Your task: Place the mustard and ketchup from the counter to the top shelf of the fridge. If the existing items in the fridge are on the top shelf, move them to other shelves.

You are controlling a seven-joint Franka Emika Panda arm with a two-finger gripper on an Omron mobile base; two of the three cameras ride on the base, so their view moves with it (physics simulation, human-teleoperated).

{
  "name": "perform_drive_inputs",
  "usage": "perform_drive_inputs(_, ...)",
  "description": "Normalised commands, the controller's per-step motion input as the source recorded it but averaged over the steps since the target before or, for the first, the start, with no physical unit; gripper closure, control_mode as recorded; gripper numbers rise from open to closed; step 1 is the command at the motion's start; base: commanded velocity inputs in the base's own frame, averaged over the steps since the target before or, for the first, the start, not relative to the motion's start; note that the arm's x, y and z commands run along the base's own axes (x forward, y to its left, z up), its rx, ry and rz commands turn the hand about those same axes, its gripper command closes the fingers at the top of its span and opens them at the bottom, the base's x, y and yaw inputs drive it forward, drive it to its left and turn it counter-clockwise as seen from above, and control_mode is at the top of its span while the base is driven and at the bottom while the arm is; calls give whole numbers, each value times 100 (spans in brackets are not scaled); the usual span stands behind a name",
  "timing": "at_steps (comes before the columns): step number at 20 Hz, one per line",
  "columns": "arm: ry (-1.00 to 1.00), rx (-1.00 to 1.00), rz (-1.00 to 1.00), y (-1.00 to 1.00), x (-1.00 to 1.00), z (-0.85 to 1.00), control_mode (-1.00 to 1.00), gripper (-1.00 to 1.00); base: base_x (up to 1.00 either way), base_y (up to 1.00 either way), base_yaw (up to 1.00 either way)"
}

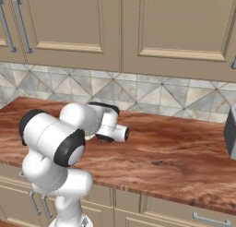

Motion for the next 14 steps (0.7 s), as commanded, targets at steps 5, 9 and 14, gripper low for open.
perform_drive_inputs(5, -1, 0, 0, 3, 16, 0, -100, -100, 0, 0, 0)
perform_drive_inputs(9, 0, 1, 0, -1, 33, 0, -100, -100, 0, 0, 0)
perform_drive_inputs(14, 0, 1, 0, -7, 40, -3, -100, -100, 0, 0, 0)
